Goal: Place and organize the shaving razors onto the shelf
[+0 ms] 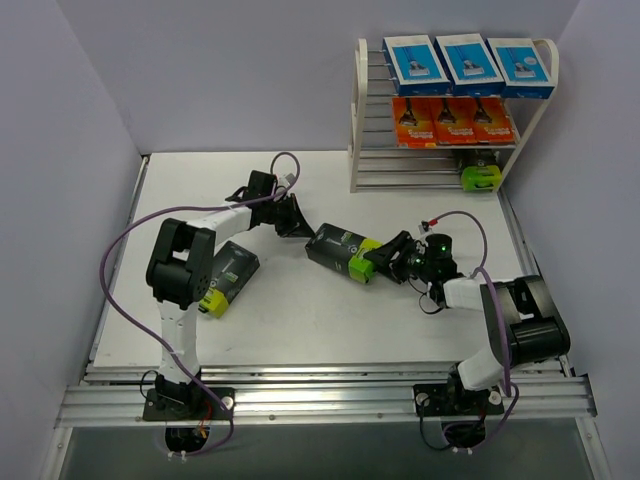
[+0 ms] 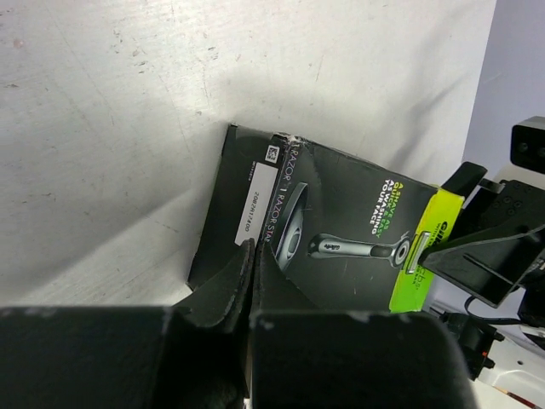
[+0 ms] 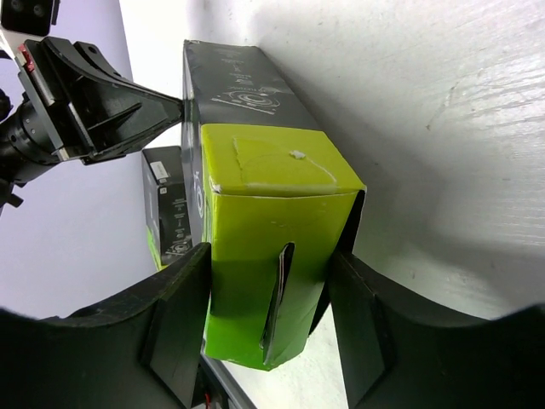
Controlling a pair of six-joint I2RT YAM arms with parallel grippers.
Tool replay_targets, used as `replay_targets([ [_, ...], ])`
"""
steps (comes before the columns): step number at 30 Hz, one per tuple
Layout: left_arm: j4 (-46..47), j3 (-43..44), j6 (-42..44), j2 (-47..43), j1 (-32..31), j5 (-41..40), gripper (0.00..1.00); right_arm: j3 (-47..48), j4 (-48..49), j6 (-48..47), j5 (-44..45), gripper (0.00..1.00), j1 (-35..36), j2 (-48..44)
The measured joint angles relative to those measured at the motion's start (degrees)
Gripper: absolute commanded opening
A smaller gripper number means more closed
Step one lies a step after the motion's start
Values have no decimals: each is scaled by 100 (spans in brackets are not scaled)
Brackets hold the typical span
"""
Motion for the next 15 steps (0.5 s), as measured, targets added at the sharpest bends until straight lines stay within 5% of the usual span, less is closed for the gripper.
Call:
replay_targets([
  [15,-831,50,267,-186,192,-52,2,26,52,133,-125,0,87,-114],
])
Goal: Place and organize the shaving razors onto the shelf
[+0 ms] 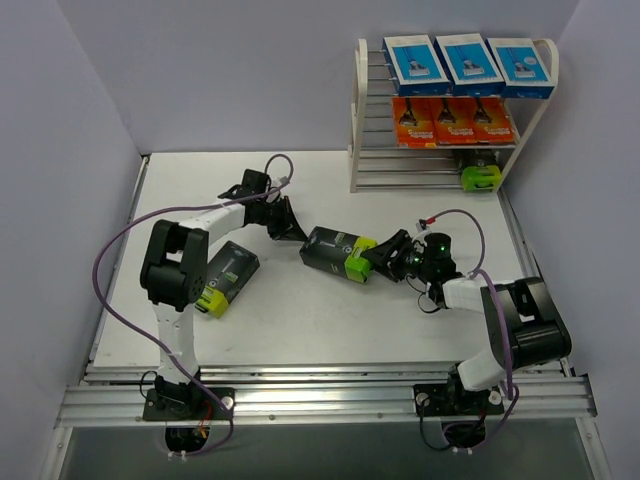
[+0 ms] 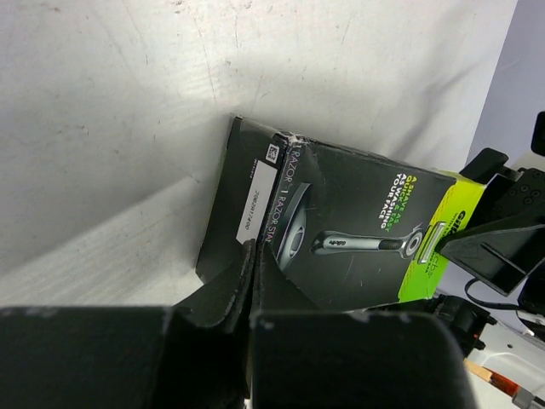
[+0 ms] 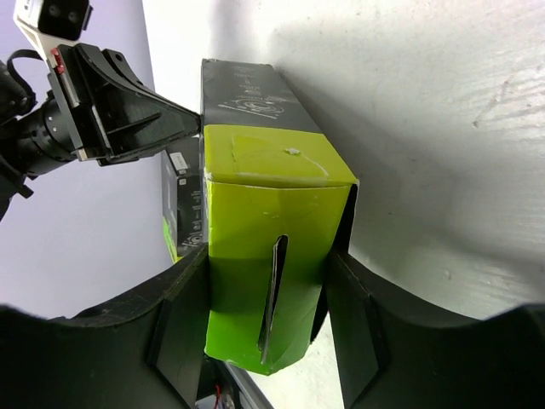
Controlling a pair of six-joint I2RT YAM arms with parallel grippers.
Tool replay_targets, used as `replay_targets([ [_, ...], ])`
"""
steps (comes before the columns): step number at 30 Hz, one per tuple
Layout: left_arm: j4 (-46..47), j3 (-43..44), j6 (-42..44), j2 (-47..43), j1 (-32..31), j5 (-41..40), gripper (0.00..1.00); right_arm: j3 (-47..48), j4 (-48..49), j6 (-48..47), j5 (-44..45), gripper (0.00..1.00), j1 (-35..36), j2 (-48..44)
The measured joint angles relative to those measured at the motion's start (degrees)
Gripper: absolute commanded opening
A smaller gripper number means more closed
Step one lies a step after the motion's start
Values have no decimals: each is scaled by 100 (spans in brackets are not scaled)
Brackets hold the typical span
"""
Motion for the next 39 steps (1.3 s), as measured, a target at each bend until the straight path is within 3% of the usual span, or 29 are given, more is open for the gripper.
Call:
replay_targets([
  [11,-24,0,48,-317,776,76,2,-39,671,337,-173,0,-35,42],
  [17,223,-44,-94,-352,901,284,9,-179,914,455,-208,0,-144,127],
  [19,260,-52,-122,-356,896,337,16,-238,914,472,-249,0,-229,125],
  [21,282,-55,-146,-365,898,352,31,-280,911,494,-326,0,-404,125],
  [22,280,-55,-151,-369,898,339,45,-291,909,498,-343,0,-511,125],
  [25,212,-57,-122,-435,898,181,65,-293,852,501,-380,0,-870,90],
  [26,166,-57,-98,-476,901,105,89,-293,804,483,-380,0,-992,52],
  [27,122,-57,-42,-527,901,-4,94,-293,726,452,-380,0,-1130,-7],
  [34,-96,-74,-31,-975,986,-774,94,-238,-42,133,-396,0,-1906,-601],
  [39,-83,-155,-203,-1027,1239,-804,94,-127,-505,-114,-529,0,-2439,-778],
])
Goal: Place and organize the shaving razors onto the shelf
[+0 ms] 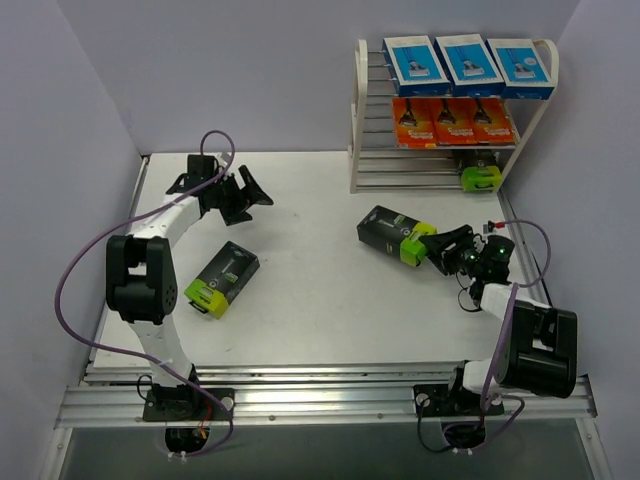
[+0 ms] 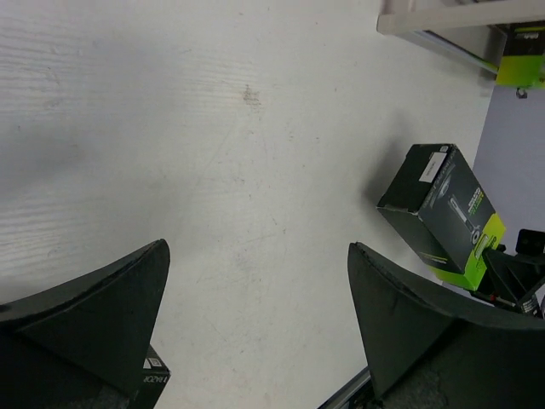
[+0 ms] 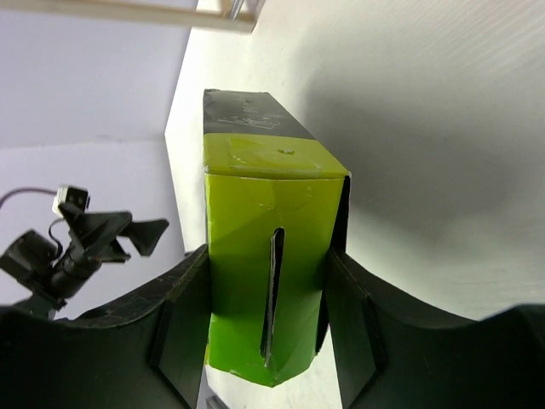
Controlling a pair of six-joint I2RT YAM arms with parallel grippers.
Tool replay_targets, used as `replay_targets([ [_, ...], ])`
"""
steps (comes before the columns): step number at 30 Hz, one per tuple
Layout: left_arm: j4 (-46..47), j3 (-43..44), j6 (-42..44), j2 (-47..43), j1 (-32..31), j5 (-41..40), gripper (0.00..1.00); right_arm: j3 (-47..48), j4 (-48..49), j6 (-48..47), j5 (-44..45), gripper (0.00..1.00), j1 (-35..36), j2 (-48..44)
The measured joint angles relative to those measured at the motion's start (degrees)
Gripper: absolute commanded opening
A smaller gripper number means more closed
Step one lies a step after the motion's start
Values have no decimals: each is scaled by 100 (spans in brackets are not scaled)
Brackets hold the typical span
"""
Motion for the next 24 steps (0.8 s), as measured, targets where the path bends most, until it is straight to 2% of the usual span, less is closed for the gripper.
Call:
replay_targets([
  [6,562,-625,-328,-116,256,356,100,63,-511,-269,-61,0,-695,-166],
  [11,483,-577,-229,-122,192,345,100,63,-483,-249,-87,0,-1110,-170],
  [17,-249,-52,476,-348,-400,-557,98,138,-229,-9,-22,0,-1176,-83],
  [21,-509,111,787,-710,-850,-1102,98,284,151,275,122,0,-1180,188],
  [24,-575,166,887,-852,-949,-1300,98,415,522,540,269,0,-1182,468],
])
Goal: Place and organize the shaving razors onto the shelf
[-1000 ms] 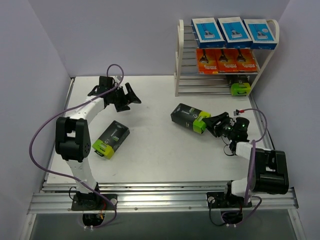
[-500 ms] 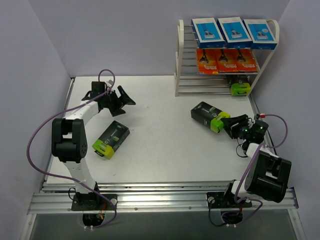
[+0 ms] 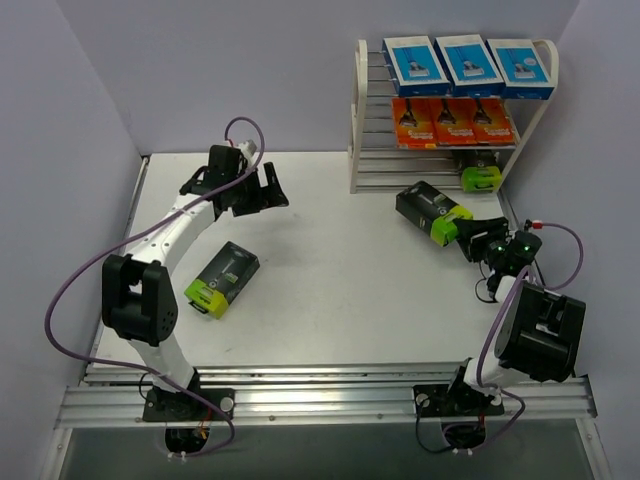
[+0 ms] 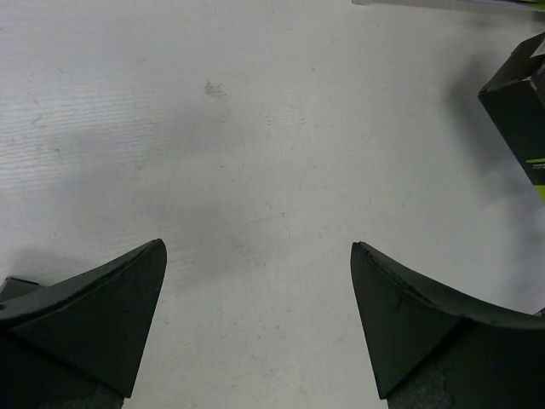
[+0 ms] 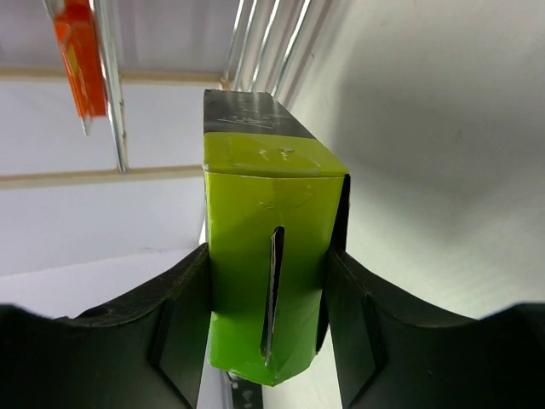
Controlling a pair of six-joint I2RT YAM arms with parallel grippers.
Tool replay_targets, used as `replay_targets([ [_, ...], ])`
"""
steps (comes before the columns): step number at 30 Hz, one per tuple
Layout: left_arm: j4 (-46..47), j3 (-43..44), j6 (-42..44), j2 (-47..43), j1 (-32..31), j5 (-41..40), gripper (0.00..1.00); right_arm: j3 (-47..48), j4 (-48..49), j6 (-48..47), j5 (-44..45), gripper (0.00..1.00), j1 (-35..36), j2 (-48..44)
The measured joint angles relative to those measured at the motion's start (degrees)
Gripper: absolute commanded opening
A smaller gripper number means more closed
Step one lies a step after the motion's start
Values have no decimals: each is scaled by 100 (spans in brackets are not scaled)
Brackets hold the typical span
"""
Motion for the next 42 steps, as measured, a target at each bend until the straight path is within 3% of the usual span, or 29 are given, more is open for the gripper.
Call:
replay_targets([
  [14,-114,2,-114,-11,76,92,98,1152,649,483,619,0,160,1086],
  [28,-48,0,-216,-33,76,380,98,1497,1534,811,1558,0,1056,2374],
  [42,101,-96,-396,-33,61,608,98,2015,2052,1147,2422,0,1370,3169],
])
